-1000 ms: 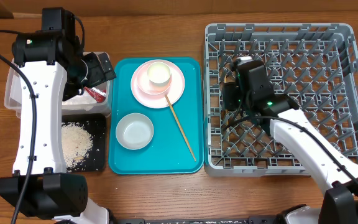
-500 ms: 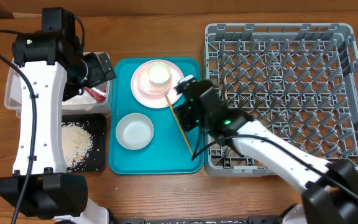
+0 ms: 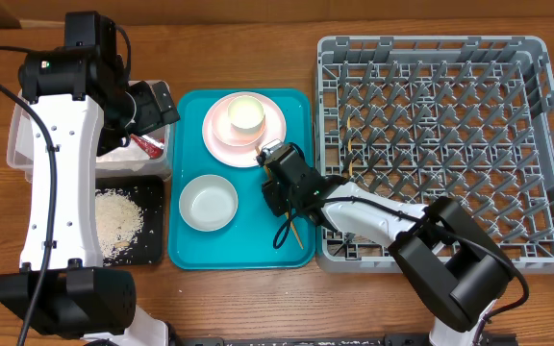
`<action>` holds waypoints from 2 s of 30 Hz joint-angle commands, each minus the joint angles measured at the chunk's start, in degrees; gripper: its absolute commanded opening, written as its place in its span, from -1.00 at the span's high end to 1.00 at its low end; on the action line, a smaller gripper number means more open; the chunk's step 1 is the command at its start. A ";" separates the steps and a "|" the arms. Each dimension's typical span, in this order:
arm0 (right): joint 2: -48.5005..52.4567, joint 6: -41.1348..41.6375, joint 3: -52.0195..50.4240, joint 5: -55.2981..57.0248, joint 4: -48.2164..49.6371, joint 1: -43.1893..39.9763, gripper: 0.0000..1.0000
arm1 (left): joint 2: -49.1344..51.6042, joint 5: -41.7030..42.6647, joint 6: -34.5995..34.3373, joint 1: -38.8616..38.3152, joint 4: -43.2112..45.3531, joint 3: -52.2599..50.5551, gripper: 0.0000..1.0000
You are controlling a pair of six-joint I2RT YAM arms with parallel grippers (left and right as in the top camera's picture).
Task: Sort waste into correct bins and load items into the dishwasher
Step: 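Carry the chopstick into the grey dish rack and release it, then move the right gripper over the pink plate and cup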
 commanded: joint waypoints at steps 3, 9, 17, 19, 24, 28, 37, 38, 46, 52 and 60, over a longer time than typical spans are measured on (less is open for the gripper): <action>-0.33 0.13 -0.17 -0.79 0.11 0.20 0.61 | -0.35 -0.17 0.46 -0.02 0.04 -0.31 -1.00; -5.40 0.26 0.81 -5.62 -2.03 0.24 0.78 | -0.35 -0.17 0.46 -0.02 0.07 -0.28 -1.00; -19.26 0.00 2.19 -2.14 -7.82 -1.29 0.92 | -0.35 -0.17 0.46 -0.02 0.04 -0.31 -1.00; -22.58 0.02 2.19 1.29 -8.55 -2.38 0.92 | -0.35 -0.17 0.46 -0.02 0.07 -0.31 -1.00; -27.54 0.00 2.19 11.10 -10.97 -6.99 0.92 | -0.35 -0.17 0.46 -0.02 0.07 -0.28 -1.00; -27.06 -0.17 2.12 12.13 -14.21 -12.66 0.92 | -0.35 -0.17 0.46 -0.02 0.07 -0.28 -1.00; -22.53 -0.15 1.90 1.66 -18.62 -22.25 0.92 | -0.35 -0.17 0.46 -0.02 0.07 -0.31 -1.00; -22.10 -0.13 1.90 1.40 -18.60 -22.38 0.92 | -0.35 -0.17 0.46 -0.02 0.07 -0.28 -1.00; -18.03 0.07 1.90 1.33 -18.34 -22.58 0.75 | -0.35 -0.17 0.46 -0.02 0.04 -0.31 -1.00; -17.86 0.07 1.90 1.36 -18.08 -22.58 0.34 | -0.35 -0.17 0.46 -0.02 0.04 -0.31 -1.00; -17.99 1.31 1.95 -1.73 -21.14 -22.56 -0.12 | -0.35 -0.17 0.46 -0.02 0.07 -0.31 -1.00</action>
